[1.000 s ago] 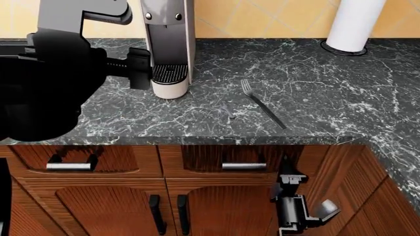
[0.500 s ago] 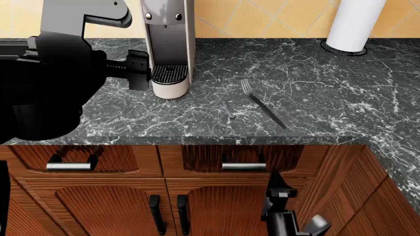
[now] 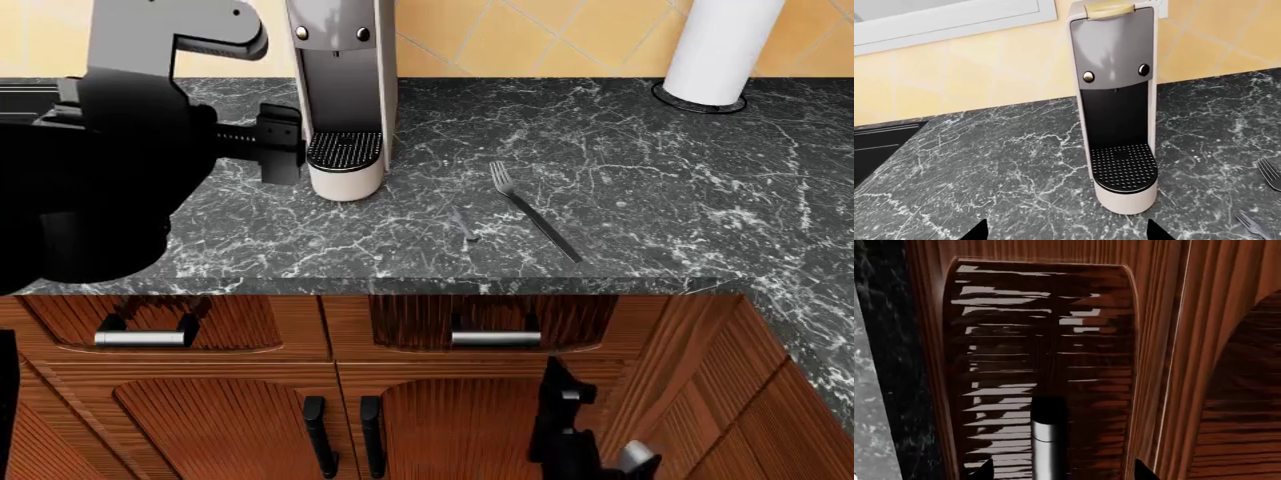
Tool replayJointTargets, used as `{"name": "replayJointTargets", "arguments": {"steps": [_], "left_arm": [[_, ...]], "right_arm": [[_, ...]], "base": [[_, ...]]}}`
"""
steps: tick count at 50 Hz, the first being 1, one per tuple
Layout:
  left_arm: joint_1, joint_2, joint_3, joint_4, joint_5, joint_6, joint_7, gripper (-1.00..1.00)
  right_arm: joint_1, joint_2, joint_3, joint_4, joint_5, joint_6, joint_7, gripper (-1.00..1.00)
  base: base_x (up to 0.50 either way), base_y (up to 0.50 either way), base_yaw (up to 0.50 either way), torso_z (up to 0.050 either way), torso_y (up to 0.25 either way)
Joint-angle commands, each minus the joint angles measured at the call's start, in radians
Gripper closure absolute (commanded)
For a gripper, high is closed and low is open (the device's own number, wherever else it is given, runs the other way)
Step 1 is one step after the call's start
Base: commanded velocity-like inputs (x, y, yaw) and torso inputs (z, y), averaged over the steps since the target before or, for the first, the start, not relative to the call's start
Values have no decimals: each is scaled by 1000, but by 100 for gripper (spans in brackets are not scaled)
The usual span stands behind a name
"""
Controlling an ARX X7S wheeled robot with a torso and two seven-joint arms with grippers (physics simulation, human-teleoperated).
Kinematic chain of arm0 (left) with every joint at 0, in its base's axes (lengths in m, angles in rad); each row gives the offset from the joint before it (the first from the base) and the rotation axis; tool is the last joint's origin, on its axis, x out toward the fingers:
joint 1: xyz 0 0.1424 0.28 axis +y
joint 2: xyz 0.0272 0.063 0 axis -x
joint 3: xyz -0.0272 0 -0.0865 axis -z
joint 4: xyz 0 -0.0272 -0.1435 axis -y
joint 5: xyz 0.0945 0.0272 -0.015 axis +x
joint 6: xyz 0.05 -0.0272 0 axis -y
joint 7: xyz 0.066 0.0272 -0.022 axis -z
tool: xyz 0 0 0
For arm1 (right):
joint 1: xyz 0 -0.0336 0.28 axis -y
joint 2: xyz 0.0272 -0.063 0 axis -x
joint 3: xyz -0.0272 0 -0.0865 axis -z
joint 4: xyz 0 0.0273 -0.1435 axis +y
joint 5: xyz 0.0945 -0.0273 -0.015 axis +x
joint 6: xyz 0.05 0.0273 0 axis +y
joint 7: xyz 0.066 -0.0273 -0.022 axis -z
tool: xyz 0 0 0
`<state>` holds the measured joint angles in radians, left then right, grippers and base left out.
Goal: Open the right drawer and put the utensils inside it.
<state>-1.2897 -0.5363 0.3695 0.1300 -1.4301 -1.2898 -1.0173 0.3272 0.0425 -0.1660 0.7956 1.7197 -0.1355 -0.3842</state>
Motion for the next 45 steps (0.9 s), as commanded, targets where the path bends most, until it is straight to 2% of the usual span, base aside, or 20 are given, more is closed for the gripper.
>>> {"name": "replayJointTargets", "arguments": {"steps": [1, 4, 7, 12, 24, 33, 42, 45], "left_arm": [[3, -3, 12, -5, 12, 12, 9, -100], [3, -4, 13, -5, 12, 14, 9, -100], [3, -6, 19, -8, 19, 16, 16, -100], [5, -8, 23, -8, 24, 21, 19, -100], [10, -8, 40, -15, 43, 36, 36, -100], [11, -13, 45, -19, 48, 42, 42, -100], [13, -15, 54, -24, 58, 50, 51, -100], [18, -16, 59, -24, 65, 55, 56, -100]], "right_arm": [[115, 8, -60, 212, 18, 110, -46, -100], [115, 9, -62, 212, 20, 109, -46, -100], [98, 25, -78, 81, -1, 87, 19, -100], [128, 23, -87, 71, -11, 76, 40, -100], [382, -29, -145, 509, -31, 126, -95, -100], [389, -5, -195, 513, 21, 139, -64, -100], [427, 14, -393, 513, 98, 274, -79, -100], [432, 14, -469, 513, 159, 272, -87, -100]], "base": [[0, 0, 0, 0, 0], [0, 0, 0, 0, 0], [0, 0, 0, 0, 0], [0, 0, 0, 0, 0], [0, 0, 0, 0, 0], [0, 0, 0, 0, 0], [0, 0, 0, 0, 0], [0, 0, 0, 0, 0]]}}
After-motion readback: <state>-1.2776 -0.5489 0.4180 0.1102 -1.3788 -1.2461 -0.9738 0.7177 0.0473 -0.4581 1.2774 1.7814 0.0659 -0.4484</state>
